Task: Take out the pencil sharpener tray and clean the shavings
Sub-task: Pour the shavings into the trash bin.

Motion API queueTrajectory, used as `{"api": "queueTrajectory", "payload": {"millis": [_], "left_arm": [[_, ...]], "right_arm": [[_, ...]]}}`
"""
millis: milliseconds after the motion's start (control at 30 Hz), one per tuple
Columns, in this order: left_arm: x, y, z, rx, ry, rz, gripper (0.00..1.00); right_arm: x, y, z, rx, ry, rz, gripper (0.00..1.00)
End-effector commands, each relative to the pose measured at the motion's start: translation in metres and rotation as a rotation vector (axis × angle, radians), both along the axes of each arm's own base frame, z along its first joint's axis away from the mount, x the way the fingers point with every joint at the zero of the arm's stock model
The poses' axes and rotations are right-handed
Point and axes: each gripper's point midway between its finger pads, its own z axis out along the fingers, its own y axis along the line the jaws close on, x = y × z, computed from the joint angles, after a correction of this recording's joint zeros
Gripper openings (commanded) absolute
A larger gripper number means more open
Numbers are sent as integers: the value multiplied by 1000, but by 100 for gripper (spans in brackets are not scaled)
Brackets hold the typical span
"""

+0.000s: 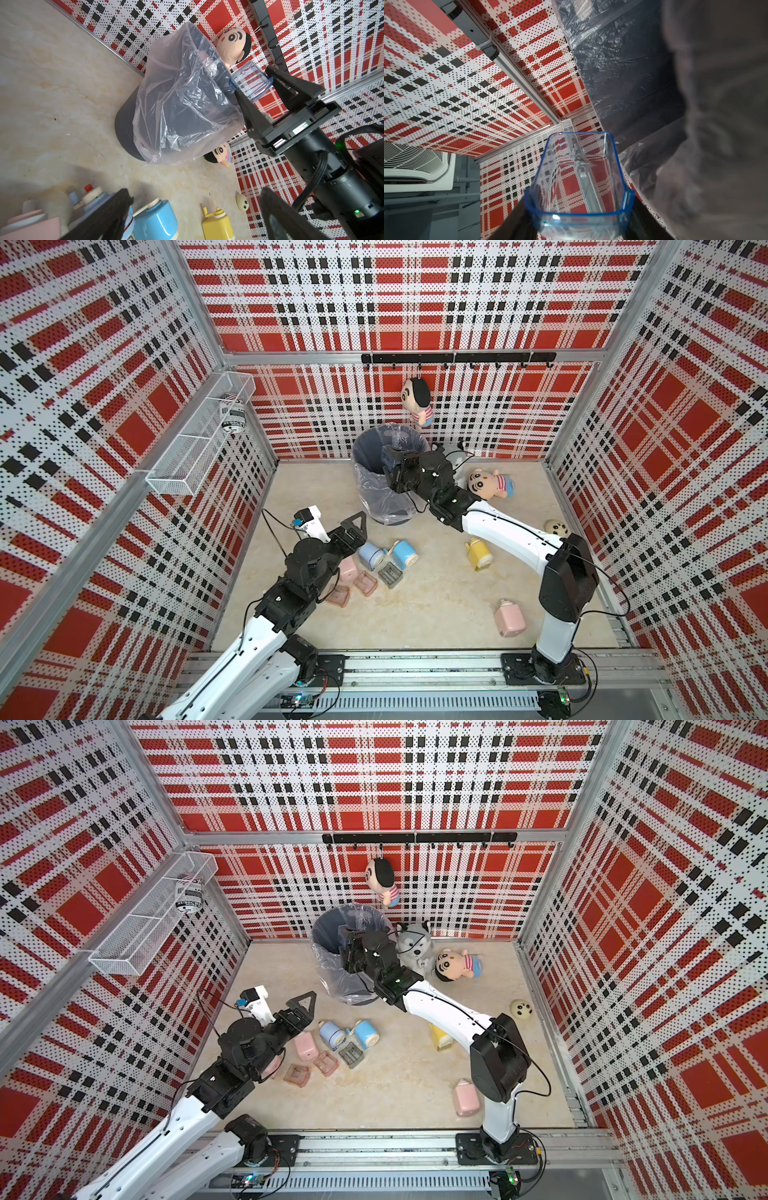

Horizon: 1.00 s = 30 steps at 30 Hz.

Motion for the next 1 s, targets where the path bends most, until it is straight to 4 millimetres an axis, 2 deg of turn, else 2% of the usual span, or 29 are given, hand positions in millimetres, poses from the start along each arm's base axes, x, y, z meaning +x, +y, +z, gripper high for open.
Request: {"api": "queueTrajectory", "payload": {"millis": [0, 133, 333, 567, 733, 833, 967], "left_arm": [[-1, -3, -2, 15, -6, -9, 98], [-2, -10, -1, 27, -11, -25, 98], [-4, -20, -3, 46, -10, -40, 98], [-5, -37, -9, 77, 1, -64, 98], [-5, -49, -19, 101, 20, -71, 98], [-5, -58, -25, 119, 31, -86, 98], [-5, -70, -36, 141, 52, -106, 98]], "right_arm": [[-20, -14, 44, -76, -149, 9, 38], [-36, -34, 47, -270, -261, 9, 39], [-68, -75, 26, -527, -393, -6, 39], [-104, -122, -19, -764, -476, -10, 41], [-125, -158, -59, -897, -480, -40, 41], [-136, -172, -81, -944, -478, -37, 41], [-148, -182, -104, -980, -492, -15, 41]]}}
